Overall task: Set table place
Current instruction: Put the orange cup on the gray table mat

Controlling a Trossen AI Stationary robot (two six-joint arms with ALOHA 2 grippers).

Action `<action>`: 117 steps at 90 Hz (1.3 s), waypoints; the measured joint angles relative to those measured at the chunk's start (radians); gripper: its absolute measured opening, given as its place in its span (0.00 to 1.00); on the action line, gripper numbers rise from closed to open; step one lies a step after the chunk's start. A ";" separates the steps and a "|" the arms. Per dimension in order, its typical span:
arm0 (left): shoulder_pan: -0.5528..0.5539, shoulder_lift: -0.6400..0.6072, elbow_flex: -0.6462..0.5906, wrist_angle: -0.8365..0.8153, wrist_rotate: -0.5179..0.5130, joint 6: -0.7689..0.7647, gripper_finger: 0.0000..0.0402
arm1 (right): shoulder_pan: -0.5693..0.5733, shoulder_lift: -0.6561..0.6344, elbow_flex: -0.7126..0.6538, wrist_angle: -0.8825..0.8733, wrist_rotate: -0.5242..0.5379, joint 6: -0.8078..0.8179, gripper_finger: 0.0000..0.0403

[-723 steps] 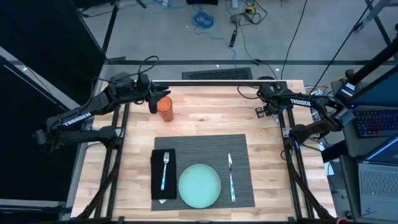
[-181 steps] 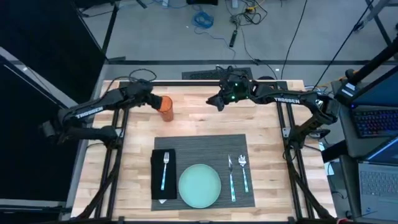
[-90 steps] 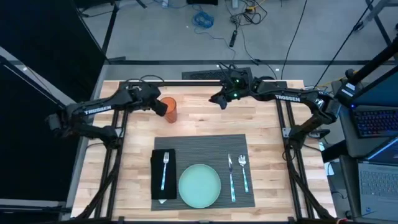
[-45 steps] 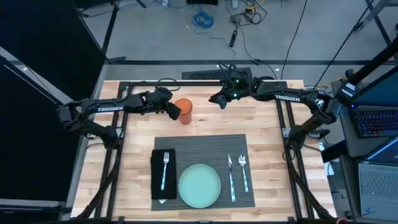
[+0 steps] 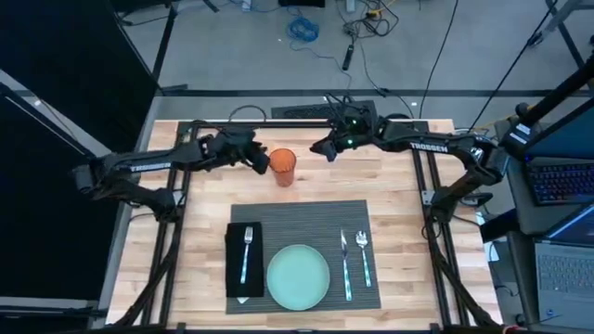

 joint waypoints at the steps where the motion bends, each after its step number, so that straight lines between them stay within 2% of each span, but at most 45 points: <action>1: 0.000 -0.008 0.000 -0.003 -0.002 0.000 0.26 | 0.002 0.001 0.000 0.011 0.002 0.004 0.38; 28: 0.000 -0.185 0.000 -0.155 -0.091 0.027 0.26 | 0.018 0.010 0.001 0.077 0.155 0.053 0.52; 38: 0.000 -0.210 0.000 -0.195 -0.105 0.027 0.26 | 0.029 0.049 0.019 0.077 0.161 0.083 0.54; 50: 0.000 -0.214 0.000 -0.240 -0.108 0.021 0.26 | 0.068 0.127 0.112 0.066 0.159 0.072 0.53; 79: -0.007 -0.195 -0.093 -0.230 -0.116 -0.014 0.26 | 0.120 0.273 0.378 -0.282 0.237 -0.060 0.53; 95: -0.015 -0.195 -0.110 -0.231 -0.114 -0.031 0.26 | 0.144 0.312 0.422 -0.321 0.233 -0.062 0.53; 117: -0.015 -0.195 -0.111 -0.221 -0.113 -0.008 0.26 | 0.155 0.319 0.440 -0.415 0.287 -0.079 0.53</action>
